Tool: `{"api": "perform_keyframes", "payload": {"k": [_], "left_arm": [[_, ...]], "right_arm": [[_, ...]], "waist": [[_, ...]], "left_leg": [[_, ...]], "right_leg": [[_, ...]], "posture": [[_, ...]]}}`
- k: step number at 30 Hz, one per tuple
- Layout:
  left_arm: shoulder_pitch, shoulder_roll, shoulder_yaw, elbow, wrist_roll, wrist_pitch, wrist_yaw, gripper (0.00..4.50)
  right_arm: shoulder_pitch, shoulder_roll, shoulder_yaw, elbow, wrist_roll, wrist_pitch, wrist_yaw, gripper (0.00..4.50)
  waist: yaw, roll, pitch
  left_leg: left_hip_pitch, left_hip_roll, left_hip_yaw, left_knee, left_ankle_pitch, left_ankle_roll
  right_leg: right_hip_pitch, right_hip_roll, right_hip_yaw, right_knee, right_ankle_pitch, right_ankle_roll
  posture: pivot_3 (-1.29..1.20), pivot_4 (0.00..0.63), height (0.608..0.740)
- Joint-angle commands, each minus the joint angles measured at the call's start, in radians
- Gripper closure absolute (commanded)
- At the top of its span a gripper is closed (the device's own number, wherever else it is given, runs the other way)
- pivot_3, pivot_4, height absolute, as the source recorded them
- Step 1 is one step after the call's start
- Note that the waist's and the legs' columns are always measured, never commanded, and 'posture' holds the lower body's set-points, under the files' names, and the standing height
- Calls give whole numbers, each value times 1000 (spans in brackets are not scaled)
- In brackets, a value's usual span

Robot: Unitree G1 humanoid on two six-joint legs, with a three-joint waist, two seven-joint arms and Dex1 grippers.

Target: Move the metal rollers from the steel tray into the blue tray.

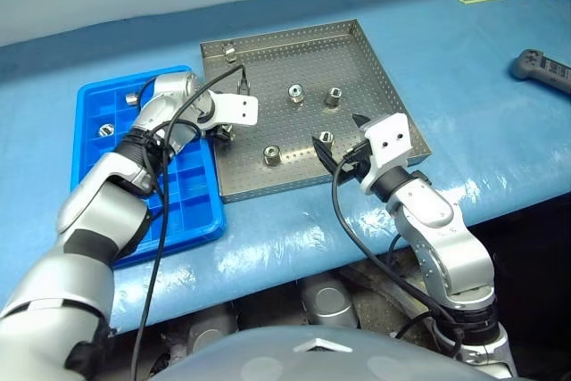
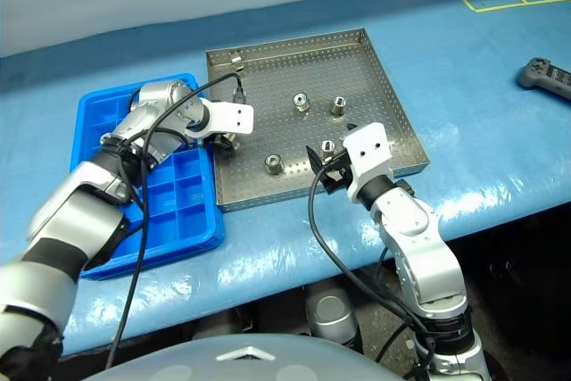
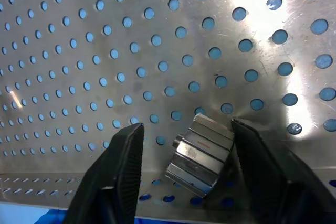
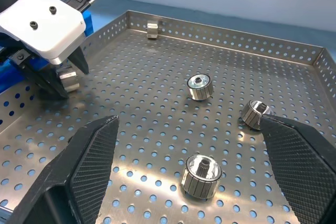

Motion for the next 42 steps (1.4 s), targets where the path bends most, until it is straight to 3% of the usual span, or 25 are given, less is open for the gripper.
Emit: {"api": "perform_keyframes", "payload": {"k": [1, 11, 20, 26, 31, 42], "left_arm": [[-4, 14, 8, 17, 28, 6, 8, 2782], [37, 18, 103, -99, -70, 73, -39, 3067], [135, 18, 400, -423, -358, 307, -52, 3067], [402, 72, 611, -697, -498, 332, 37, 3067], [619, 134, 751, -844, -547, 350, 125, 3067], [789, 151, 904, -890, -565, 437, 372, 3067]], "right_arm": [[-6, 3, -5, -33, -5, -21, -5, 0], [-6, 1, -1, -24, -18, -27, -1, 0], [-9, -13, -3, -22, -18, -23, 15, 0], [0, -54, -35, -32, 3, 8, 52, 0], [-6, -83, -42, -24, 11, 23, 73, 0], [-57, -89, -4, 13, 23, 37, 112, 0]], "waist": [[0, 0, 0], [4, 0, 0], [29, 0, 0], [32, 0, 0], [71, 0, 0], [180, -1, 0]], "left_leg": [[0, 0, 0, 0, 0, 0], [-1, 0, 0, -1, 0, 0], [-2, -1, 0, 0, 0, 0], [0, 0, 0, -1, 0, 0], [1, 0, 0, 0, 0, 0], [0, -1, -1, 2, 0, 0]], "right_leg": [[0, 0, 0, 0, 0, 0], [0, 0, 0, -1, 0, 0], [-1, -2, -1, -2, 0, 0], [0, -1, 0, 0, 0, 0], [0, -1, 0, 0, 0, -1], [1, -2, -2, -1, 0, -1]], "posture": [[-282, 150, 740], [-274, 150, 740], [-253, 150, 740], [-206, 150, 740], [-156, 150, 740], [-73, 150, 740]]}}
